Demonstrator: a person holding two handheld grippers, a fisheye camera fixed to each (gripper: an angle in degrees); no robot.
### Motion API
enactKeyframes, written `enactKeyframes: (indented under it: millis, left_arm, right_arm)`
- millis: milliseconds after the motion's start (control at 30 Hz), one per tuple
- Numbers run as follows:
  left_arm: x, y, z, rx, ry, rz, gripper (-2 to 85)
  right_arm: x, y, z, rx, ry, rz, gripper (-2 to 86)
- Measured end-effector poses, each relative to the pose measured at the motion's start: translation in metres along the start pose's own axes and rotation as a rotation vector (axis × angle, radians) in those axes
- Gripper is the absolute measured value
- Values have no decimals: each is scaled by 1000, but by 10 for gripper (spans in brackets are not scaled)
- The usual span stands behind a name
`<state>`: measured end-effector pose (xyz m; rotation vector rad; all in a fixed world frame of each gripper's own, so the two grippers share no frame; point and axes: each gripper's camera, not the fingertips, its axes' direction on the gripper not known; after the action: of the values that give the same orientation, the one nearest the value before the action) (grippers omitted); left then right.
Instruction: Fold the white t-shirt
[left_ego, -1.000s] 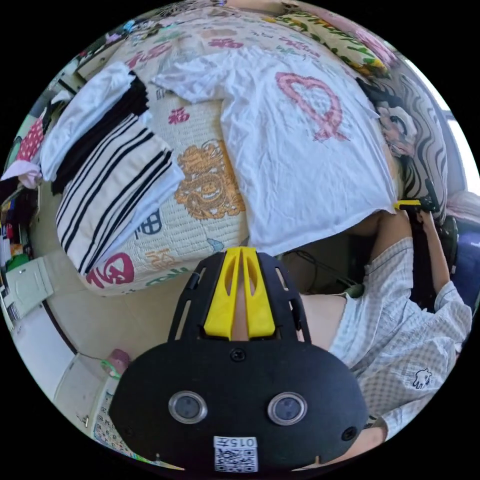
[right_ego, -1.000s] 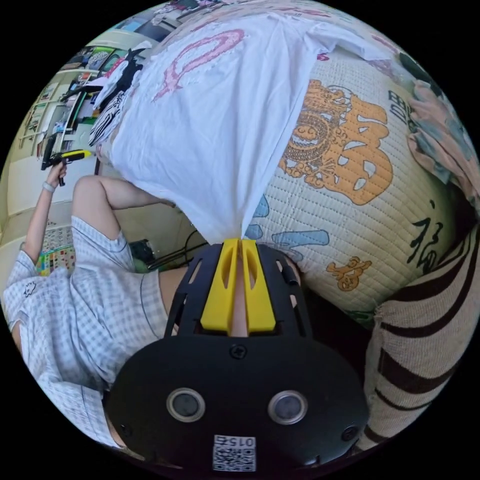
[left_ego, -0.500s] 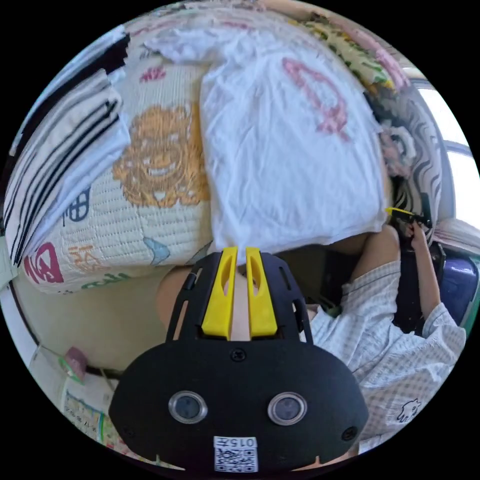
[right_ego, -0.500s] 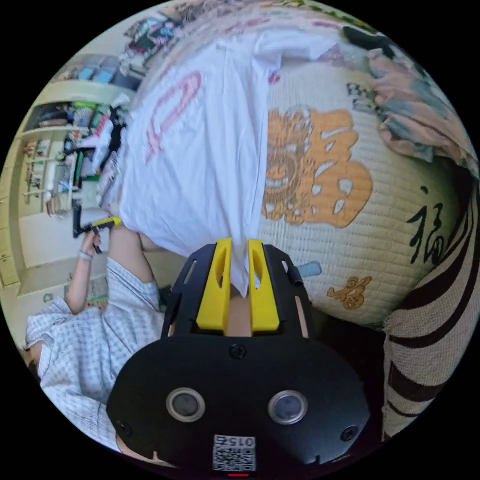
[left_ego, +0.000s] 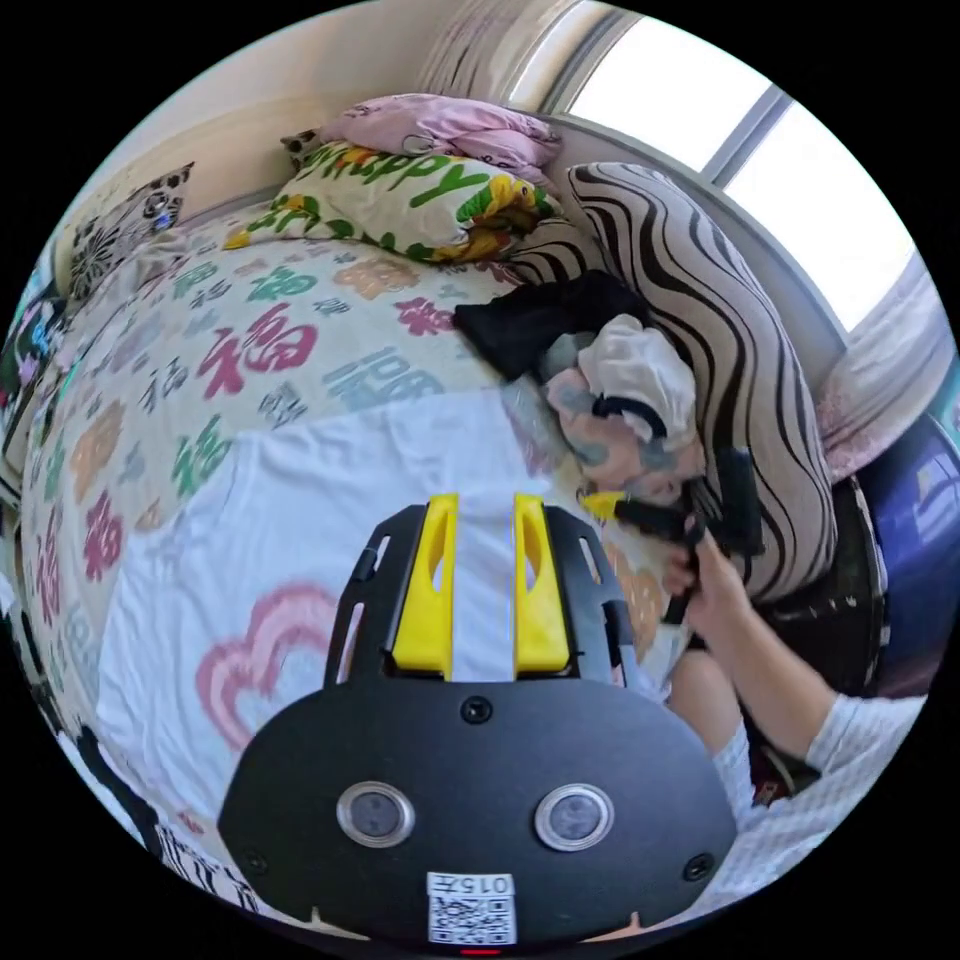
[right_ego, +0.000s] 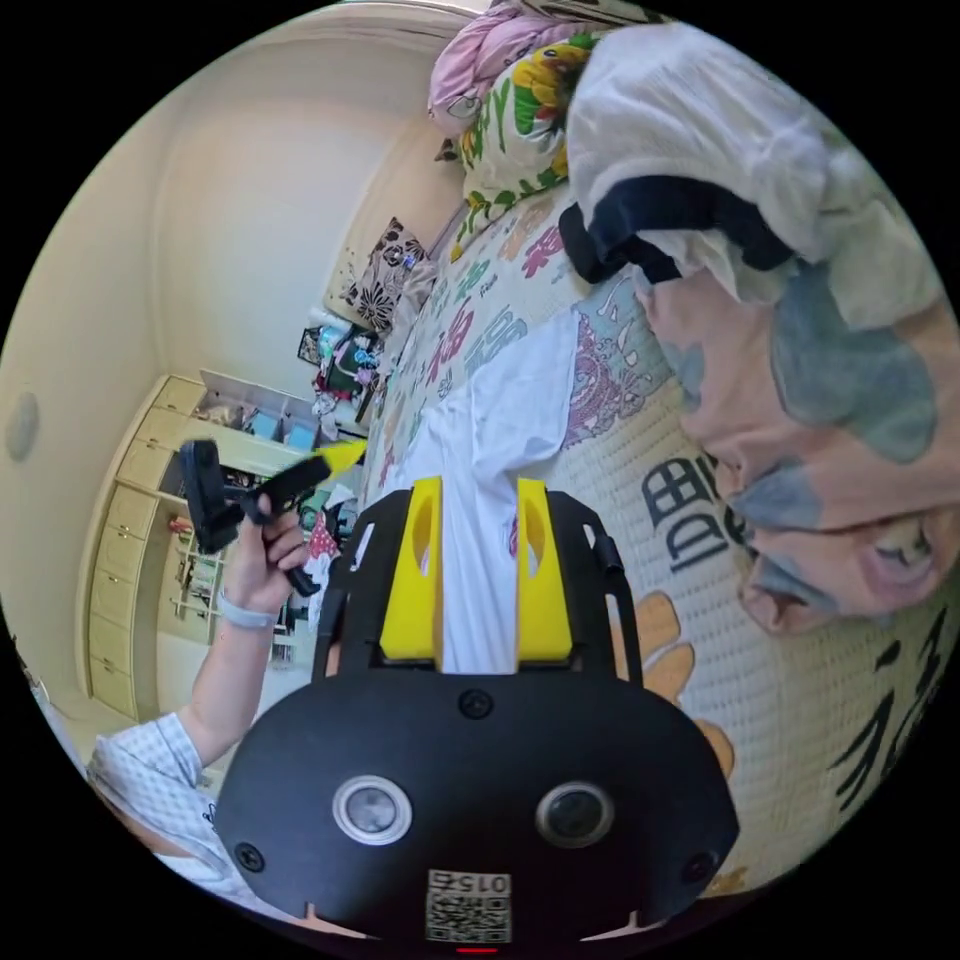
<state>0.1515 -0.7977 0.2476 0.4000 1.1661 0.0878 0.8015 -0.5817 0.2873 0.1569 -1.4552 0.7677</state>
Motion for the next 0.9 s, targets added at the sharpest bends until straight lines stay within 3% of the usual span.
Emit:
enactKeyframes:
  millis: [133, 400, 500, 633, 733, 767, 833, 900]
  left_arm:
    - [24, -76, 85, -73, -74, 27, 85]
    - [7, -101, 174, -174, -134, -37, 67]
    - [-4, -96, 169, -134, -131, -27, 25]
    - [-35, -84, 138, 40, 17, -48, 18]
    - [-59, -74, 135, -75, 138, -30, 70]
    - [-62, -69, 126, -42, 153, -17, 78]
    - [-76, -39, 72, 185, 232, 14, 102]
    - [-90, -9, 32, 263, 333, 6, 112]
  right_arm:
    - [22, -8, 31, 24, -24, 78, 104]
    - [39, -5, 76, 11, -137, 71, 39]
    - [31, -6, 89, -5, -76, 39, 22]
    - [13, -3, 106, 40, 20, 4, 18]
    - [7, -1, 131, -22, 55, 13, 27]
    - [2, 2, 138, -39, 74, -15, 33]
    - [-6, 8, 146, -67, 83, -11, 55]
    - [-20, 20, 150, -67, 130, -19, 83]
